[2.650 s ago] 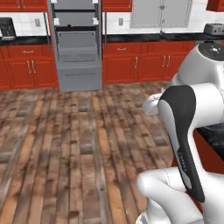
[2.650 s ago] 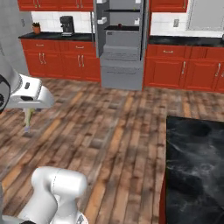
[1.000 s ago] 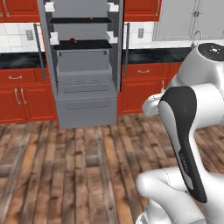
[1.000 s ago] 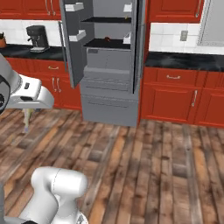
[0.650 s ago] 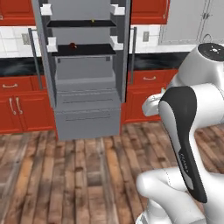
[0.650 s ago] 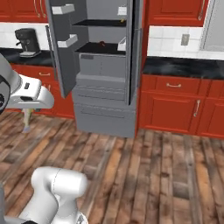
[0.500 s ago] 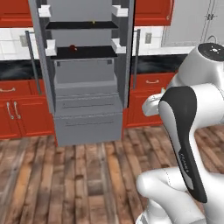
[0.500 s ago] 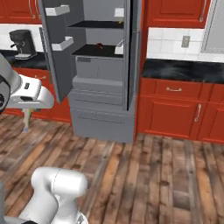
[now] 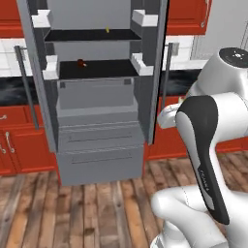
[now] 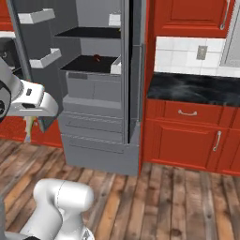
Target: Transport the fish and mushroom to the fridge. Place the fish on the rack containing meat and place the mushroom on the rack containing the vegetable, ensuring meats and vegetables are on different racks.
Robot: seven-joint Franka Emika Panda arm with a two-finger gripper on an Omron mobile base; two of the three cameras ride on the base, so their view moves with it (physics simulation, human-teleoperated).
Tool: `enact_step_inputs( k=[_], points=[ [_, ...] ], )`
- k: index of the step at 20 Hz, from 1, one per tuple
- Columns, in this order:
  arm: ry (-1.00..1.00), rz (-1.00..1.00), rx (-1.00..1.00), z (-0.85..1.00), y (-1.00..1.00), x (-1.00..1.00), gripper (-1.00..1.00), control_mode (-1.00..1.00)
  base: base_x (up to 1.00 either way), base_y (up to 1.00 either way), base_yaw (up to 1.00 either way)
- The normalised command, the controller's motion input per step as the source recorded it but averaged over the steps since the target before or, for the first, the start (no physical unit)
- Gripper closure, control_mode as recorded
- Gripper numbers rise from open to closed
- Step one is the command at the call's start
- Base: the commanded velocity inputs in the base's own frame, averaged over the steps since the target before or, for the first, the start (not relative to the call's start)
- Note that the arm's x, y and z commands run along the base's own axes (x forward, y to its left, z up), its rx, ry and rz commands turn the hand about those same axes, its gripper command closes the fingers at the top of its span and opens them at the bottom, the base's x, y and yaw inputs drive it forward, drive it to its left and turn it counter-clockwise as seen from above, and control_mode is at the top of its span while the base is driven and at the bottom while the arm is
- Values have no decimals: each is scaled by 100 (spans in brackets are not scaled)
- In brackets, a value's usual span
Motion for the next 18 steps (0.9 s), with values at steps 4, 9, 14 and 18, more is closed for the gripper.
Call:
enact_step_inputs(
  k=[4, 9, 14, 18],
  points=[
    [0, 0, 0, 0, 0, 0, 100, 100, 100, 39, 0],
    [0, 0, 0, 0, 0, 0, 100, 100, 100, 56, -1],
    [0, 0, 0, 0, 0, 0, 100, 100, 100, 17, -1],
    [0, 0, 0, 0, 0, 0, 100, 100, 100, 5, 0]
  ],
)
